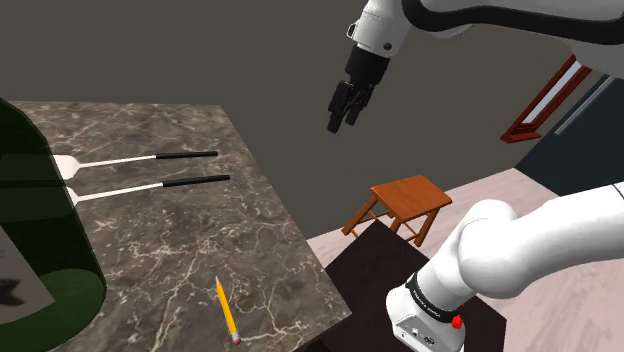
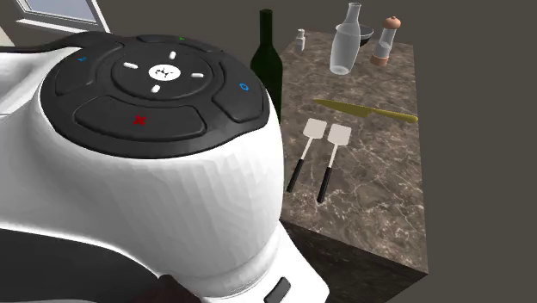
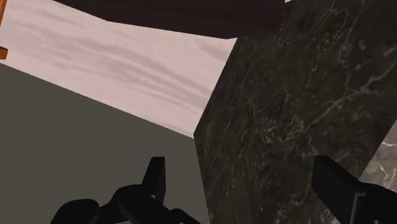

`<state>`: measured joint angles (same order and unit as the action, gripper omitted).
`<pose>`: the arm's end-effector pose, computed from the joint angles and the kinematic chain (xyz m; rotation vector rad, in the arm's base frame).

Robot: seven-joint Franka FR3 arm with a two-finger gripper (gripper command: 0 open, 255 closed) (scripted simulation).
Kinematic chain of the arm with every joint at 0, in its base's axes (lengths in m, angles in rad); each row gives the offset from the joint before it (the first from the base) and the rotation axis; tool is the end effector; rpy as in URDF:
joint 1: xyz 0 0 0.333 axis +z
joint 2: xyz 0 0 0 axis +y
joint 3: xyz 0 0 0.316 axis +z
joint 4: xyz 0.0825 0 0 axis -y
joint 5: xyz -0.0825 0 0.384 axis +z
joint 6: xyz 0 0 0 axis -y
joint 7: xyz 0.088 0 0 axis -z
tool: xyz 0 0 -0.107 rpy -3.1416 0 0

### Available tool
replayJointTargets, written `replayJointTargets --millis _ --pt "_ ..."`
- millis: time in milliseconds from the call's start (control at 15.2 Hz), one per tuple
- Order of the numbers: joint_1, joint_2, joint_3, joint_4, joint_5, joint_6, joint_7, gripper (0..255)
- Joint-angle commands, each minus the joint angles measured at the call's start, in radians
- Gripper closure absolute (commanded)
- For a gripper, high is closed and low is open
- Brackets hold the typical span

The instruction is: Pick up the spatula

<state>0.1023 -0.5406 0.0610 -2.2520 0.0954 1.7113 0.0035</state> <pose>0.3810 0.0758 0.5670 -3.0715 -0.2118 0.0088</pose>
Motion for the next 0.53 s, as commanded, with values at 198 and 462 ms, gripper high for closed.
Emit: replayJointTargets --millis 198,462 --pt "0.055 0.180 0.043 0.146 -0.009 0.026 -0.084 0" --pt "0.095 0.314 0.083 0.268 -0.026 0.031 -0.144 0"
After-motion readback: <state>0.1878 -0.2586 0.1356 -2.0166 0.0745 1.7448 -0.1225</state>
